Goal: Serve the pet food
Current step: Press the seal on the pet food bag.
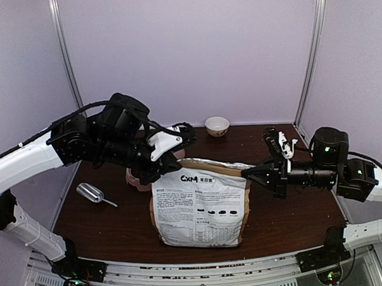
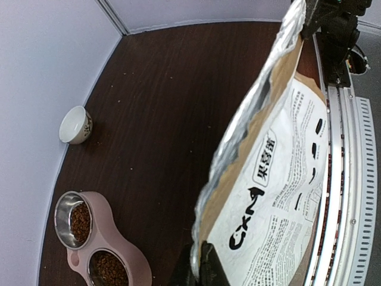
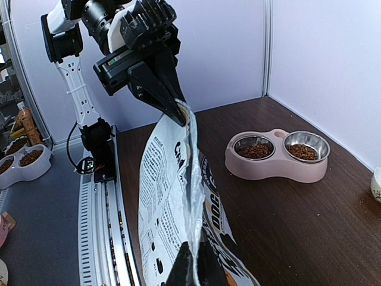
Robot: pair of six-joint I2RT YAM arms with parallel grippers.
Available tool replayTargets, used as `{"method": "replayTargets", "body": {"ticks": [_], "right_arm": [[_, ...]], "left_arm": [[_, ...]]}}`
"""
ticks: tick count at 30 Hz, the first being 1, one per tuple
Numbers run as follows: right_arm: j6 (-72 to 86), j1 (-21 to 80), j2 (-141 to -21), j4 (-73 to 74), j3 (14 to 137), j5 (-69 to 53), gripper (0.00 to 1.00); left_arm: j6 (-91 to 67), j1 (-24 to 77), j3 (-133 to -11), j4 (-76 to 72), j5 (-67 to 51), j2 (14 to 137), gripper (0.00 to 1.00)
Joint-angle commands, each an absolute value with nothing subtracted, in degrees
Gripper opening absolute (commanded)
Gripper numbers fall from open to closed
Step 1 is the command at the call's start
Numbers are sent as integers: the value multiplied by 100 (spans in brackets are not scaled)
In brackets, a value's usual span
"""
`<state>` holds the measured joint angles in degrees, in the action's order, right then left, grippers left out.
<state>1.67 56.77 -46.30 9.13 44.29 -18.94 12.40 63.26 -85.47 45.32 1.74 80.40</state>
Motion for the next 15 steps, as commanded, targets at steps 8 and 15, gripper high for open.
{"method": "replayTargets", "body": {"ticks": [8,15], "right_arm": [[142,5618,-4458,1020,4525,-1747,0],[147,5621,-4460,1033,4526,-1755,0]], "left_arm": [[1273,5597,-8183,5579,1827,7489,2],[1273,5472,-8038,5604,1888,7259,4]]}}
